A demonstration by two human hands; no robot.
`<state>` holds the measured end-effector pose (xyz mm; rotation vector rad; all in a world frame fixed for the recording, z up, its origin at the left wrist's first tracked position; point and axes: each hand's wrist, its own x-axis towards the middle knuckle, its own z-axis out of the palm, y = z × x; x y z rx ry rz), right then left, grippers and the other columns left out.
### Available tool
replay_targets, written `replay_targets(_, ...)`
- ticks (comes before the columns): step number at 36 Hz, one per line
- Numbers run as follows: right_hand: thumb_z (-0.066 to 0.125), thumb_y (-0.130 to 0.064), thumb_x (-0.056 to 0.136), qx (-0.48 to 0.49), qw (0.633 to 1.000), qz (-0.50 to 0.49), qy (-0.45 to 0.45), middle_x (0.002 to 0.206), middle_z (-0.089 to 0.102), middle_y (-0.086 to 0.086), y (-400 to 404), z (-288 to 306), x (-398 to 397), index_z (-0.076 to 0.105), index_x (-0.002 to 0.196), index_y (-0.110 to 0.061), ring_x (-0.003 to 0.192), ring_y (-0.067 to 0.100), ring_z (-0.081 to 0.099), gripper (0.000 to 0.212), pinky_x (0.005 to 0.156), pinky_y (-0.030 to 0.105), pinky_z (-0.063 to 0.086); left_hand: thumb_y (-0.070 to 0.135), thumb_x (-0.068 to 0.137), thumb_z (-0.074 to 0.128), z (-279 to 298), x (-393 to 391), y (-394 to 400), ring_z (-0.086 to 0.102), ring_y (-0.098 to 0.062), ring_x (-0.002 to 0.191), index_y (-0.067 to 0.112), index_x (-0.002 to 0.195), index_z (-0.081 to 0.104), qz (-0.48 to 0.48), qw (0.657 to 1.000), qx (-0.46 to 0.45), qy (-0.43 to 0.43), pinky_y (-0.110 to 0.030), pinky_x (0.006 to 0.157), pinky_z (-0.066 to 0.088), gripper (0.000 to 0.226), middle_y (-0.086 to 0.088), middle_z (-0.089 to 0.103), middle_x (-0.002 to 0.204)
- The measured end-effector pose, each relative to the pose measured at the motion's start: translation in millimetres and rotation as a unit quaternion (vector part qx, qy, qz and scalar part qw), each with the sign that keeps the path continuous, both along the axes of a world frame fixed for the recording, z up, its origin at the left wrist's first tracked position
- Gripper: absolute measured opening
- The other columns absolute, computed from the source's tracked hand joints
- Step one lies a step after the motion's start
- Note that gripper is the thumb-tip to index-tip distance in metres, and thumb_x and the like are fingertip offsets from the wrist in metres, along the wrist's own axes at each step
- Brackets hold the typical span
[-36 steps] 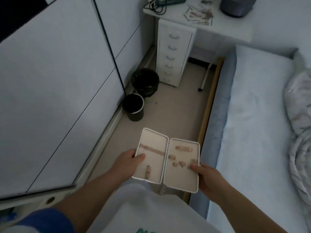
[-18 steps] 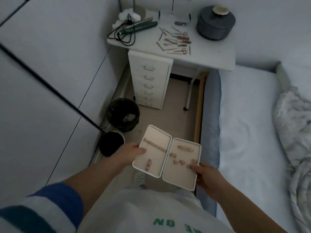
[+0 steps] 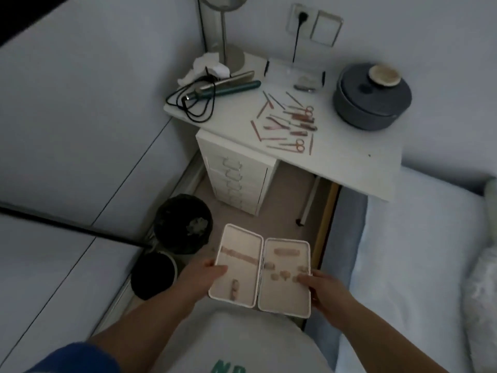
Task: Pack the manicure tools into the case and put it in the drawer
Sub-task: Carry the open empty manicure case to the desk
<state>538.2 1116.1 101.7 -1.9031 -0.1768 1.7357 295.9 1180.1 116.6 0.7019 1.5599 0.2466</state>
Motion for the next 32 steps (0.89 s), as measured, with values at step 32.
replay_targets(32,0.062,-0.008,0.084,0.055,0.88,0.471,-0.028,0.098,0.069,0.003,305.3,-25.4,89.4,0.063,0.093,-0.018,0.091,0.023,0.066,0.014,0.084,0.041,0.053,0.01,0.081,0.061,-45.2,131.2,107.7,0.057,-0.019,0.065,0.014,0.071,0.065,0.441,0.897,0.013,0.006,-0.028,0.061,0.043,0.012,-0.006,0.065,0.07)
